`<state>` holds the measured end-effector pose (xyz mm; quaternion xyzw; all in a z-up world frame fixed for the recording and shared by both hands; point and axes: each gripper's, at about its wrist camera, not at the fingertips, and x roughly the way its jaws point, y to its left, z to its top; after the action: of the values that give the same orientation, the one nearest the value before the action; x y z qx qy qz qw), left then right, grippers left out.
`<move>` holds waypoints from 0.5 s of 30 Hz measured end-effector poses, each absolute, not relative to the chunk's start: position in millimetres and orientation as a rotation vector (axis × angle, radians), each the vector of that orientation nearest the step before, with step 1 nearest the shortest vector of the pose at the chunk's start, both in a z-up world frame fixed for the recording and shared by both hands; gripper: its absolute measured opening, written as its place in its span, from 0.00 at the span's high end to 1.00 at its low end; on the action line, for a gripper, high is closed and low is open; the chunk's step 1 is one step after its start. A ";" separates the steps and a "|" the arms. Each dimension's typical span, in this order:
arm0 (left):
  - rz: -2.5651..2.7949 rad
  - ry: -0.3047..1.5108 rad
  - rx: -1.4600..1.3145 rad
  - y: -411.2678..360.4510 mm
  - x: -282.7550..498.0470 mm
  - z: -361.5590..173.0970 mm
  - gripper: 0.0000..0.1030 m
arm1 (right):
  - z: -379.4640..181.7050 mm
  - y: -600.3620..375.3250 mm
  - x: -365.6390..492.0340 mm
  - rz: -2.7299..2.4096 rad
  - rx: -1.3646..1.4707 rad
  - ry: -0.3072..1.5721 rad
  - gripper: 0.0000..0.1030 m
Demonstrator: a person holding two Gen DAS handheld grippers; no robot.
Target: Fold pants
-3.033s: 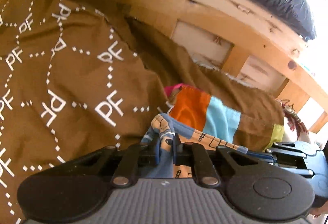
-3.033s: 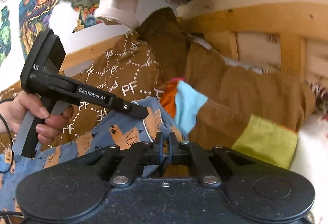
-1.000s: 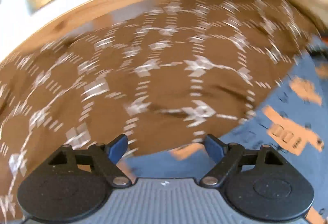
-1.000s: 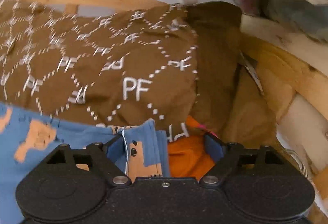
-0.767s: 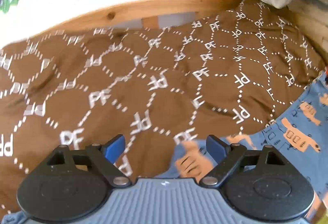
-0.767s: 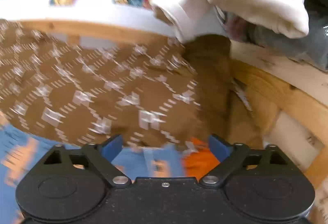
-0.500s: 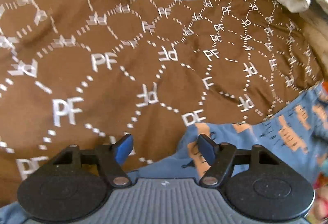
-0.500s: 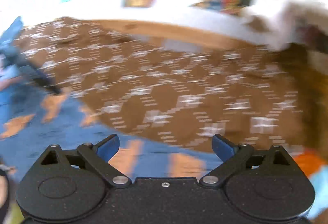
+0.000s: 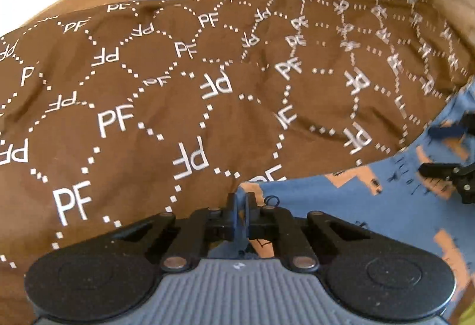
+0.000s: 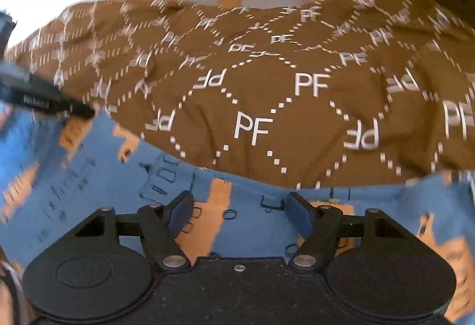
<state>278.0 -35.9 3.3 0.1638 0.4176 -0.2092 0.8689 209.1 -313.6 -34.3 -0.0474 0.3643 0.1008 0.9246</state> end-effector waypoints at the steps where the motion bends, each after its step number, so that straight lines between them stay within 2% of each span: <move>1: -0.423 0.882 0.330 -37.0 279.7 0.1 0.95 | -34.5 -307.8 210.7 0.210 -0.162 0.742 0.29; 2: -0.410 0.894 0.301 -35.5 281.9 -1.0 0.94 | -34.7 -304.6 213.5 0.205 -0.214 0.735 0.21; 3: -0.401 0.904 0.271 -33.4 283.7 -0.6 0.94 | -34.0 -305.4 218.5 0.171 -0.233 0.734 0.18; 5: -0.401 0.920 0.231 -28.2 284.0 3.1 0.93 | -28.7 -324.9 228.2 0.093 -0.147 0.737 0.19; 6: -0.399 0.922 0.233 -26.7 281.3 7.1 0.86 | -23.1 -338.1 226.6 0.078 -0.072 0.732 0.21; 7: -0.389 0.916 0.244 -26.4 277.2 12.4 0.76 | -16.1 -349.1 223.4 0.061 -0.004 0.717 0.23; 8: -0.370 0.898 0.267 -27.8 271.7 19.1 0.49 | -6.5 -359.1 214.4 0.045 0.037 0.686 0.21; 9: -0.351 0.869 0.296 -30.0 263.5 25.9 0.33 | -0.4 -364.5 205.9 0.042 0.039 0.664 0.19; 10: -0.344 0.821 0.318 -34.5 254.0 33.0 0.10 | 4.7 -368.7 194.9 0.035 0.031 0.646 0.18; 11: -0.353 0.775 0.325 -39.7 244.8 38.8 0.04 | 8.4 -372.5 183.3 0.033 0.027 0.636 0.17; 15: -0.498 0.744 0.329 -81.0 220.8 37.7 0.04 | 7.1 -389.8 154.5 0.061 0.056 0.661 0.17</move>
<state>220.8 -81.0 37.7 0.1581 0.3581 -0.2396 0.8885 154.5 -389.8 7.1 0.0273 0.3243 0.0299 0.9451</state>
